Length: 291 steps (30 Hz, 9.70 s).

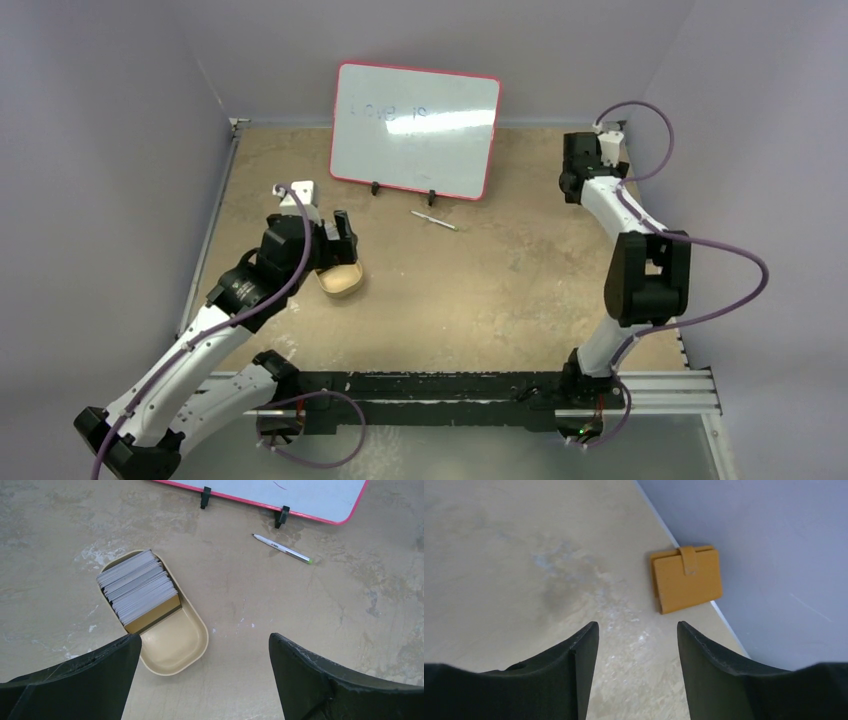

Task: Put the credit cards into the card holder
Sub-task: Pick up the card holder from the center of the board, then place the card holder at the center of the board, then adjust the card holder at the center of the board, then open the card holder at the center of the board.

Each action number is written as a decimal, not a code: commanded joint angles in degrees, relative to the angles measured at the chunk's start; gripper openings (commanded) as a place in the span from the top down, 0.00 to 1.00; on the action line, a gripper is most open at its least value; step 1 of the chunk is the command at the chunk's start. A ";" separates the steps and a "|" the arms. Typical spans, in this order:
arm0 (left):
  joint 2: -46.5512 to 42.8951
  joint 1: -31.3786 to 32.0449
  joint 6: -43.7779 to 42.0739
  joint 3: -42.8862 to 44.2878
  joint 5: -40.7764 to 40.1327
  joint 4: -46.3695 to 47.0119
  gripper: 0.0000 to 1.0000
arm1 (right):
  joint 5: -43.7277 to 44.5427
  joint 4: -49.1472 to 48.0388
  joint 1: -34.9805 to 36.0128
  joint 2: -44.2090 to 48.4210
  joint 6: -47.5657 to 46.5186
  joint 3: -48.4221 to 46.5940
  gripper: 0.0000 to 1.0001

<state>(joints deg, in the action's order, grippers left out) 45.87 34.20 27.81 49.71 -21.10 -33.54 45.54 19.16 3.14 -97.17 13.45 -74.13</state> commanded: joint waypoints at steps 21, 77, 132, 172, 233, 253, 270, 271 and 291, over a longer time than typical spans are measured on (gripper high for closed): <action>-0.78 -0.31 -0.63 -0.33 -5.17 1.94 0.03 | -1.32 -9.71 -13.51 -17.95 0.24 -1.49 0.50; -7.40 -0.18 -0.33 -1.24 -4.94 2.24 0.04 | -26.65 -1.68 -15.70 -4.82 5.75 4.49 1.00; 6.23 -0.18 6.05 3.95 3.90 0.02 0.25 | -49.40 -4.82 18.05 20.60 13.28 22.13 0.82; 13.17 1.55 -0.26 8.66 10.93 -0.98 0.40 | -60.27 -27.60 23.45 5.83 8.15 28.78 0.44; 68.27 29.47 6.16 35.63 -2.89 12.01 0.62 | -54.12 -15.40 12.49 29.52 29.82 46.74 0.65; 70.59 30.32 9.96 32.03 -4.49 11.48 0.64 | -55.27 -17.35 12.46 27.83 30.67 47.14 0.65; 66.63 30.33 11.37 29.46 -4.96 11.56 1.00 | -62.74 -26.86 12.51 22.13 34.44 46.28 0.58; 65.74 30.32 11.73 29.19 -4.65 11.76 1.00 | -63.01 -27.15 12.52 21.08 34.51 45.85 0.58; 49.01 22.36 18.86 15.65 4.51 19.49 1.00 | -59.81 -30.57 12.58 11.88 25.93 43.79 0.92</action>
<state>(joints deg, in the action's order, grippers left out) 100.95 57.89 44.25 67.18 -18.70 -17.82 -17.47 -13.78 15.59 -82.61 44.95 -27.38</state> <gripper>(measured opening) 0.019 0.043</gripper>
